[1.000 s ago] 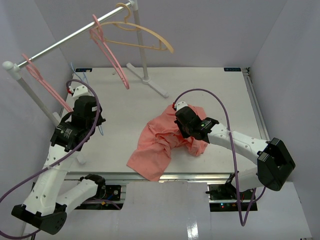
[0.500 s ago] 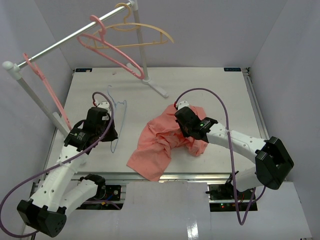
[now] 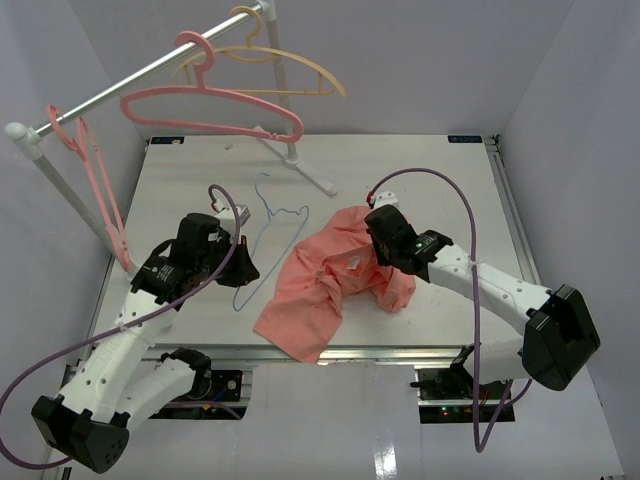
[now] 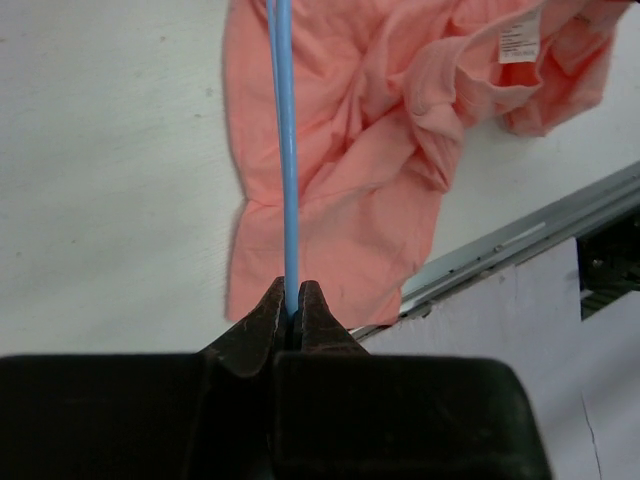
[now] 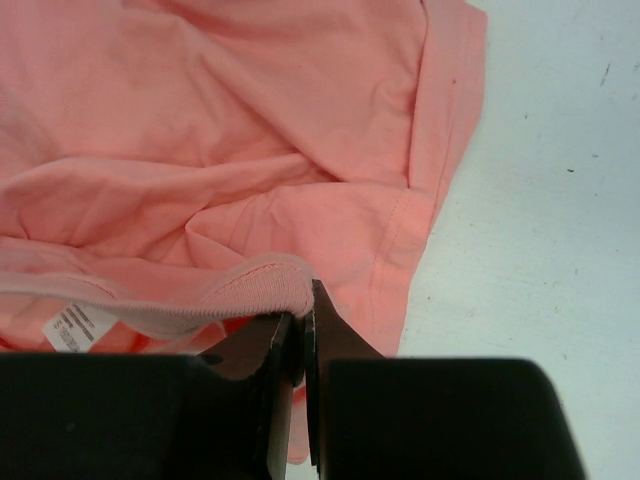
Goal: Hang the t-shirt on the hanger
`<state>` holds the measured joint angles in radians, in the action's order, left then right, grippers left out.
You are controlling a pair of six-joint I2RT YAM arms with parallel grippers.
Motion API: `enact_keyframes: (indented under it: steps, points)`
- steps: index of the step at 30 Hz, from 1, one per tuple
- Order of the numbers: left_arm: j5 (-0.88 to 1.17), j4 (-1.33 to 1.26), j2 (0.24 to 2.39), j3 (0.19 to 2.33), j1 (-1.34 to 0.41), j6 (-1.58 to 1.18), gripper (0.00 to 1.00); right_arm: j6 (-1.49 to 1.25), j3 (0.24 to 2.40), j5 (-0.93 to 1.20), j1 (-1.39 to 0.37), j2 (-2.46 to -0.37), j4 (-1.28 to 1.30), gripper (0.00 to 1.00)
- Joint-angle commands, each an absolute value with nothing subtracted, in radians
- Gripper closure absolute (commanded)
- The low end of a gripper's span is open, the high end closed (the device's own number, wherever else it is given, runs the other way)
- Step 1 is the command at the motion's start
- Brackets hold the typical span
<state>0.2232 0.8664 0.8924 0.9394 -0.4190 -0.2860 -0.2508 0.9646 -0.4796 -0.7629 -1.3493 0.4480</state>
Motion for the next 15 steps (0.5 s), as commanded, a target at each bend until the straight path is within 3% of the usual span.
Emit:
enact_keyframes:
  steps: [1,15]
  points:
    - [0.439,0.789,0.816,0.951,-0.436,-0.242,1.0,-0.245,0.986,-0.438,-0.704,-1.293,0.448,0.92]
    - [0.601,0.818,0.738,1.027,-0.445,-0.214,1.0,-0.249,1.024,-0.352,-0.653,-1.343,0.449,0.92]
